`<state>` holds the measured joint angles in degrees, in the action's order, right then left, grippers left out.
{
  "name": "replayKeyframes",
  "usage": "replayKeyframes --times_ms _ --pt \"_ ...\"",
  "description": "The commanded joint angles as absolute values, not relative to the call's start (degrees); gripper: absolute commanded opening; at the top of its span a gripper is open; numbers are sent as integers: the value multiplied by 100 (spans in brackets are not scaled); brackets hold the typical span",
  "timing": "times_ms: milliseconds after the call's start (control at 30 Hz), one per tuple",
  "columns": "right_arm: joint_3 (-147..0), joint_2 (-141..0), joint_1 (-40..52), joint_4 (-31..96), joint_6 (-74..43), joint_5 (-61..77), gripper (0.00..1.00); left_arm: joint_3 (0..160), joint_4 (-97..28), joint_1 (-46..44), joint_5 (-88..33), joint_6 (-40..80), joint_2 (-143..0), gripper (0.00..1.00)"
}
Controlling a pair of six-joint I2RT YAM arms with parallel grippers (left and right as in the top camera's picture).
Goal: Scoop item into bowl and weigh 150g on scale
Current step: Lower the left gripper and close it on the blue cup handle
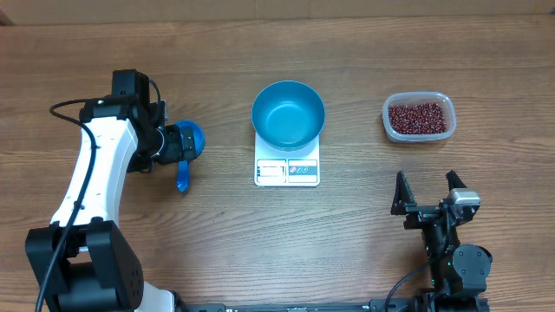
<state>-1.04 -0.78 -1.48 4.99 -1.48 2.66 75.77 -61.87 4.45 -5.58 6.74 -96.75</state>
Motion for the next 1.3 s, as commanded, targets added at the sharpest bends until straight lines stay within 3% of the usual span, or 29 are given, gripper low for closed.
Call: replayKeyframes --times_ms 0,1267 --pt "-45 -23 -158 467 -143 270 100 7546 -6132 449 -600 539 -9609 100" --pt "-45 -23 -158 464 -143 270 100 6987 -5253 292 -475 123 -10379 100"
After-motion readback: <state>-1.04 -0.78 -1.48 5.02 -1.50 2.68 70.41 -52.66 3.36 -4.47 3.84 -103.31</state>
